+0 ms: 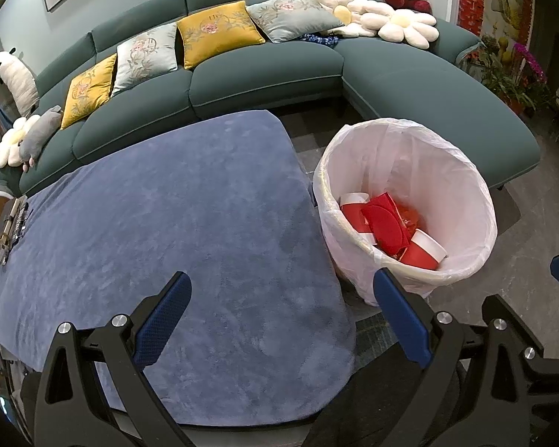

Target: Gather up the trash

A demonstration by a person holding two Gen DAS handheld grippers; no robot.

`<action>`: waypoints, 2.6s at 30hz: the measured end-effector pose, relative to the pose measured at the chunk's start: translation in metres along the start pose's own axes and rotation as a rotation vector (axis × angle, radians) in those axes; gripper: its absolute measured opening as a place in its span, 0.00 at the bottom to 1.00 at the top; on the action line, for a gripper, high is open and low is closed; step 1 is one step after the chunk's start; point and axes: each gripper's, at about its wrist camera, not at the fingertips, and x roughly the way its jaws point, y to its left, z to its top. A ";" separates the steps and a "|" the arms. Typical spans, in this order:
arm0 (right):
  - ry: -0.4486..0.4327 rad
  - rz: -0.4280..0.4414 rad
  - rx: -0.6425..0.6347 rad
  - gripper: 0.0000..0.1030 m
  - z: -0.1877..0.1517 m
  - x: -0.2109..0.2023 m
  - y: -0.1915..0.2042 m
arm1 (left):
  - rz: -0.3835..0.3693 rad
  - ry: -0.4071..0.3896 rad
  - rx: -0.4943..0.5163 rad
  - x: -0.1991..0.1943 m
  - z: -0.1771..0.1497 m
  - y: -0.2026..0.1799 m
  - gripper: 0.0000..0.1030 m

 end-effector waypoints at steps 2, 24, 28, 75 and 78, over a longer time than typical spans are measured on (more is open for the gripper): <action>0.000 0.001 0.000 0.94 0.000 0.000 0.000 | -0.002 0.006 0.000 0.000 0.000 0.000 0.91; 0.000 0.000 -0.001 0.94 0.001 0.000 0.000 | 0.005 0.014 -0.010 0.001 -0.003 0.003 0.91; 0.001 -0.002 -0.001 0.94 -0.001 0.001 -0.001 | 0.004 0.014 -0.010 0.001 -0.003 0.002 0.91; 0.005 -0.010 0.006 0.94 0.000 -0.001 -0.009 | -0.013 0.045 0.004 0.003 -0.006 0.003 0.91; 0.007 -0.014 0.010 0.94 0.001 -0.001 -0.010 | -0.016 0.045 0.000 0.003 -0.006 0.003 0.91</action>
